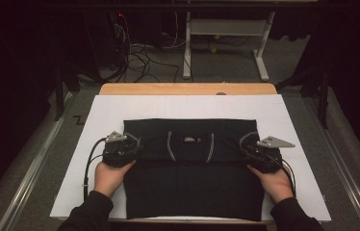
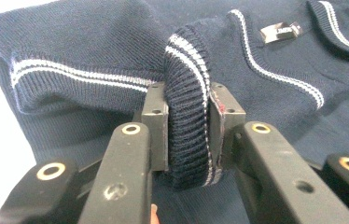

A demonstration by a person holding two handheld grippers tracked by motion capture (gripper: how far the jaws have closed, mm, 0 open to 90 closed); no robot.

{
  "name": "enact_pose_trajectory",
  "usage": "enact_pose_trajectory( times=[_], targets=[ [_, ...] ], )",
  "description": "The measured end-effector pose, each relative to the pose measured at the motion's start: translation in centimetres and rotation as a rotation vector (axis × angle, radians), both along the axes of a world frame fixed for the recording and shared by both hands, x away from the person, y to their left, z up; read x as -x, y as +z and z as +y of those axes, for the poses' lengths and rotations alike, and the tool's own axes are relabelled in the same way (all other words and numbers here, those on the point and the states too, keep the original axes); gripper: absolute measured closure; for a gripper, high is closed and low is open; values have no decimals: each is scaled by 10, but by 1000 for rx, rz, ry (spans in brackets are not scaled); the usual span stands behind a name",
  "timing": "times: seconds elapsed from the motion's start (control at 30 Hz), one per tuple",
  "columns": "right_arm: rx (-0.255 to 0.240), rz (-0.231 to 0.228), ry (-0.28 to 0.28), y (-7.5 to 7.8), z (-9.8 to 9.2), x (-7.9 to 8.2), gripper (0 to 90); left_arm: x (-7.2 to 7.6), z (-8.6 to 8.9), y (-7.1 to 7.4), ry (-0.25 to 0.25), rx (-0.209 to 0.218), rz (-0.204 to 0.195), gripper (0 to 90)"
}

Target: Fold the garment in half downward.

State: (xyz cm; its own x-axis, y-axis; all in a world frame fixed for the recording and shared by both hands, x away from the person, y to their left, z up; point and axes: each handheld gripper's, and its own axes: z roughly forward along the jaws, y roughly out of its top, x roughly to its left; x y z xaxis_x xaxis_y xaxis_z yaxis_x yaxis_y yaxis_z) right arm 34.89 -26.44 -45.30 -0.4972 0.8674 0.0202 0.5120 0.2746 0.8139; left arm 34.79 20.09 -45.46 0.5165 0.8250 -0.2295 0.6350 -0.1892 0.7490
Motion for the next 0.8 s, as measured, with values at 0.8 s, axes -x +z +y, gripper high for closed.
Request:
enact_pose_trajectory(
  times=[0.8],
  targets=[
    [18, 36, 19, -21, -12, 38, 429, 32, -7, -29, -25, -134, 4, 426]
  ],
)
